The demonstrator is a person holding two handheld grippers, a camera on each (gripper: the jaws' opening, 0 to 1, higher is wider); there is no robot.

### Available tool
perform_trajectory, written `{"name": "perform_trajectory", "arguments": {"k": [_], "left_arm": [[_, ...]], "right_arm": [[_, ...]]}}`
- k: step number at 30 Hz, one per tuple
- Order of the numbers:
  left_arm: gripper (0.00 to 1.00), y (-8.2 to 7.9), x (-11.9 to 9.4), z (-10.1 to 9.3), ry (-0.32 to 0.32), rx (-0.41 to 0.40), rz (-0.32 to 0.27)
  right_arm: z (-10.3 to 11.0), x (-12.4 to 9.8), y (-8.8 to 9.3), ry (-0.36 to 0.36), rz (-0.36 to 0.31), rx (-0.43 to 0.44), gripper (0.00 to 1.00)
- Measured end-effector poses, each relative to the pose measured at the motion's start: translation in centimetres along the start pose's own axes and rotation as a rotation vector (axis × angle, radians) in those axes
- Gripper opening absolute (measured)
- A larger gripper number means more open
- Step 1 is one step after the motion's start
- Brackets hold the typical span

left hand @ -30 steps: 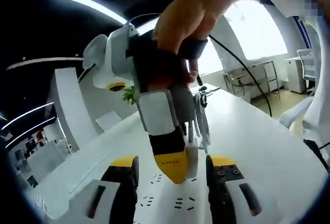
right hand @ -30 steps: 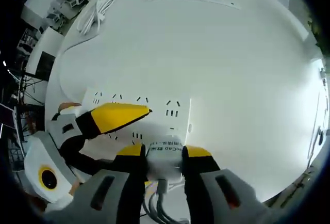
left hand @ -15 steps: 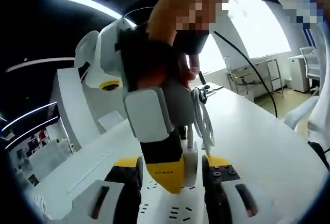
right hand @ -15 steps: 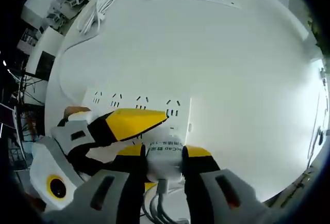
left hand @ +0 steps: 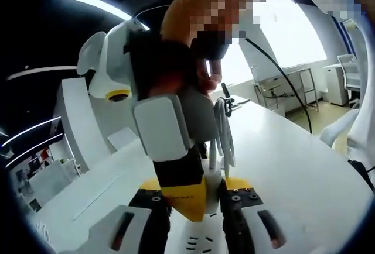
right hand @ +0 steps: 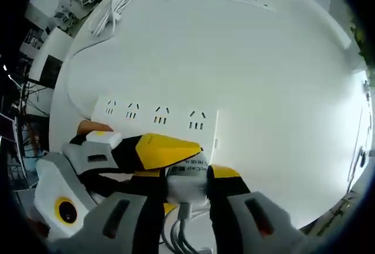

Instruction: Straighten the power strip on the desk, plug the charger into it

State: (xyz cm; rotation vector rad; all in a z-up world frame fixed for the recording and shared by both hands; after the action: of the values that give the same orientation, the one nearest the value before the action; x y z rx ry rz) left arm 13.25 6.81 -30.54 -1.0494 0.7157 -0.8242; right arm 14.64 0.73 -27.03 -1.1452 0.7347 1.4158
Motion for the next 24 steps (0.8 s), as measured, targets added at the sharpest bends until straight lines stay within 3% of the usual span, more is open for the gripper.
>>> {"name": "perform_trajectory", "arguments": {"k": [13, 18, 20, 24], "left_arm": [[0.32, 0.0, -0.1, 0.1, 0.022, -0.030, -0.008], [0.30, -0.1, -0.1, 0.0, 0.030, -0.037, -0.012], [0.30, -0.1, -0.1, 0.1, 0.029, -0.045, -0.012], [0.30, -0.2, -0.1, 0.1, 0.030, -0.054, -0.011]], "right_arm": [[0.1, -0.1, 0.6, -0.016, -0.012, -0.048, 0.29], [0.1, -0.2, 0.7, -0.018, -0.010, -0.111, 0.30], [0.2, -0.5, 0.6, -0.024, -0.033, -0.177, 0.31], [0.5, -1.1, 0.8, -0.073, -0.067, -0.151, 0.36]]}}
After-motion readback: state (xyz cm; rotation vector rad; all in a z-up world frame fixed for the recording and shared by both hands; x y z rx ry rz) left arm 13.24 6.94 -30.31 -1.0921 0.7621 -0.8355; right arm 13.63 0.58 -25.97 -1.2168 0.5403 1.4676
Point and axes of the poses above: the point that each gripper's makers call its tool centre point, and the gripper's own axes: x roughly forward along the fingers, z roughly to its left, y roughly out of its underside, the point moved 7 cm from there along -x, roughly backward along the fingers, and after that the axes turned 13 degrees about -y, right-handed, at the moved point
